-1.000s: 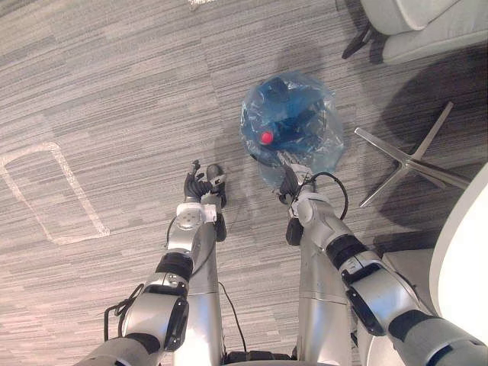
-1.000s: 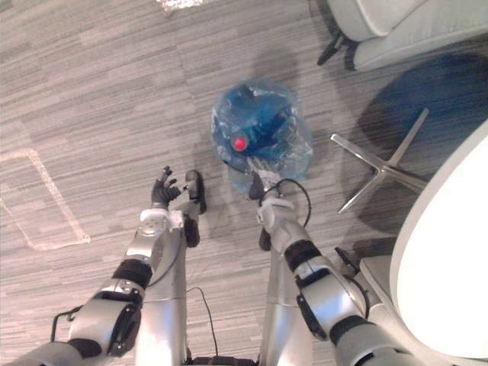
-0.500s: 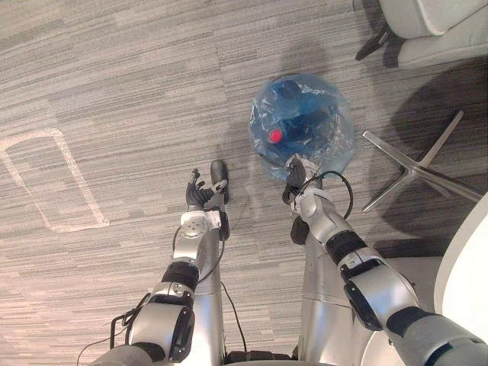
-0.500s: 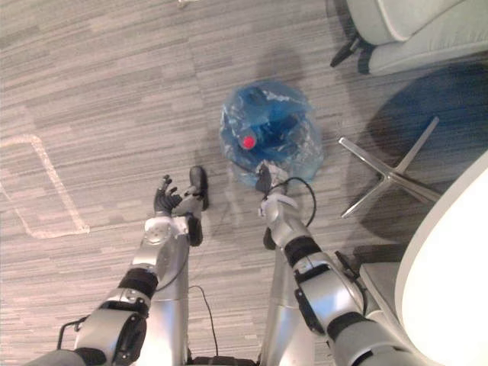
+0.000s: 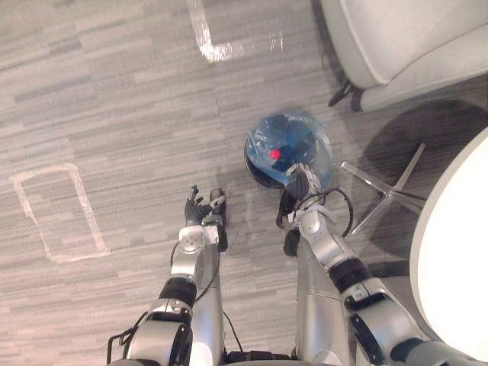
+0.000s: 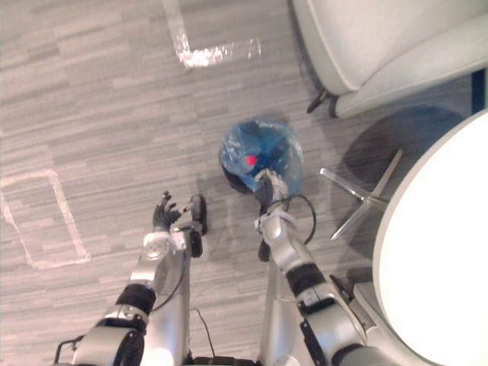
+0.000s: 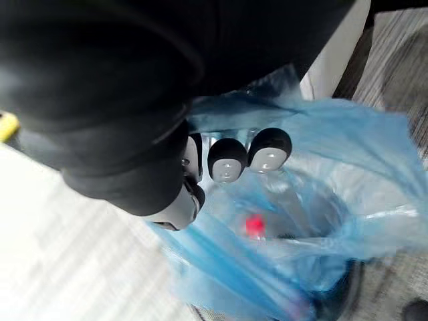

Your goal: Gather rubbish on tea table into small bin, then transfer packed bag to large trash can.

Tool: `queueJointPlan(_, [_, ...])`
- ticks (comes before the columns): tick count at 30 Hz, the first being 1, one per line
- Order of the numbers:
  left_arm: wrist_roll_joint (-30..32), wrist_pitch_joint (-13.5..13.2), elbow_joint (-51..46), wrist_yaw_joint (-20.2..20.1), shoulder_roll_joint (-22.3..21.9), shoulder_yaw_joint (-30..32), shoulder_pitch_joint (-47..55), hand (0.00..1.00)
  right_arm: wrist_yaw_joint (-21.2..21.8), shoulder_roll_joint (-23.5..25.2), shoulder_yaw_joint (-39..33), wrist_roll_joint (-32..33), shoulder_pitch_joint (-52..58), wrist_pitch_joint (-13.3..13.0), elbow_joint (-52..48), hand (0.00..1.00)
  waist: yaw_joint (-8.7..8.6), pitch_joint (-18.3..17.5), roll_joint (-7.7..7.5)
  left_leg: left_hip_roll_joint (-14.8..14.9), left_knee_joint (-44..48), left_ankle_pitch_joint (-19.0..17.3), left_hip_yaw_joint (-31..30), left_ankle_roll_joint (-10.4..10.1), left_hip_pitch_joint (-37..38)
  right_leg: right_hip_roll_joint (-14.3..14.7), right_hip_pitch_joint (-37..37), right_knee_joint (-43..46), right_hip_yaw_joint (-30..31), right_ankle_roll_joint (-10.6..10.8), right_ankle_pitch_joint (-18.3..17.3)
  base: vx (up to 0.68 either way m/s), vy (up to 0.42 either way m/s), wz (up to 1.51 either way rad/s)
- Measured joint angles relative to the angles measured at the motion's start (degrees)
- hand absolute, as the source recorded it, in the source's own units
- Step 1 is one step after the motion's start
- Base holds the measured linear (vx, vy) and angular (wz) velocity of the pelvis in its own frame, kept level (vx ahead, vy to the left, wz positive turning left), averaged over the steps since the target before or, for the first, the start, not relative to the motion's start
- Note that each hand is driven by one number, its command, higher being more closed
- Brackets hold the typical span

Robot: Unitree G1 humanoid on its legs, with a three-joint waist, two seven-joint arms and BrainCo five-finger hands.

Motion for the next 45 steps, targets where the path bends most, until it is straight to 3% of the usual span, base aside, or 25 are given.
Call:
queueJointPlan(3, [1.43, 0.57, 1.34, -0.12, -0.02, 0.11, 2.87, 0.00, 0.90, 0.82, 0.25, 1.04, 5.02, -0.41, -4.57, 1.00, -0.03, -0.90, -0.72, 0.34, -1.99, -0.40, 0.67, -0.21, 6.01, 0.66, 6.00, -2.66, 0.18, 0.13, 0.07, 0.05, -0.021, -0.10])
queueJointPlan(10, [4.10, 1.83, 6.55, -0.61, 0.13, -0.90, 10.39, 0.00, 4.10, 2.50, 2.26, 2.30, 16.80, -1.37, -13.32, 1.00, -0.42, -9.10, -3.72, 0.84, -9.23, -0.69, 2.61, -0.84, 19.58, 2.31, 19.71, -12.26, 0.73, 0.80, 1.41, 0.10, -0.016, -0.11])
queueJointPlan(16, [6.08, 2.77, 13.27, -1.41, 2.06, -2.31, 12.85, 0.00, 6.73, 0.85, 2.80, 4.19, 15.59, -4.01, -13.08, 1.00, -0.99, -12.43, -4.05, -0.04, -15.76, 0.71, 3.81, -1.50, 28.04, 3.31, 29.15, -23.05, 2.19, 1.11, 6.20, 0.12, 0.017, -0.15])
queueJointPlan(23, [7.24, 3.02, 15.36, -2.44, 4.83, -2.13, 16.95, 0.00, 8.13, -0.79, 2.22, 6.29, 15.50, -5.17, -14.02, 1.00, -1.49, -16.03, -4.26, -1.46, -21.79, 1.90, 4.71, -1.74, 35.56, 3.39, 35.98, -28.48, 3.35, 1.64, 7.74, 0.07, 0.016, -0.05])
queueJointPlan(31, [8.40, 3.17, 15.91, -3.57, 5.01, -2.66, 18.82, 0.00, 9.37, -2.93, 1.26, 8.60, 15.85, -5.78, -20.24, 1.00, -2.01, -17.52, -4.79, -3.02, -26.52, 3.69, 5.23, -1.78, 39.72, 2.44, 38.49, -30.83, 4.86, 2.12, 9.01, -0.02, 0.014, -0.05])
queueJointPlan(35, [8.20, 2.93, 8.81, -3.58, 5.10, -7.03, 21.04, 0.00, 10.32, -5.79, 1.28, 10.96, 15.83, -6.47, -24.94, 1.00, -2.29, -18.91, -4.78, -3.93, -28.34, 4.10, 5.21, -1.39, 40.98, 1.73, 39.09, -31.71, 5.42, 2.90, 9.09, -0.02, 0.020, -0.04])
queueJointPlan(38, [8.07, 2.37, -1.89, -3.59, 5.61, -11.45, 22.68, 0.00, 10.70, -8.56, 1.29, 13.18, 15.70, -8.02, -29.15, 1.00, -2.27, -19.75, -4.70, -4.55, -29.44, 4.16, 5.19, -0.97, 41.67, 1.21, 39.31, -31.93, 5.82, 3.16, 9.26, -0.01, 0.036, -0.03])
queueJointPlan(45, [8.37, -2.64, -23.63, -4.81, 9.81, -16.89, 22.82, 0.00, 13.16, -13.94, 2.04, 20.55, 14.48, -12.27, -35.65, 1.00, -2.84, -22.20, -4.50, -5.52, -30.43, 4.28, 5.17, -0.53, 42.84, 0.70, 39.81, -31.98, 6.27, 3.30, 9.26, 0.03, 0.018, -0.02])
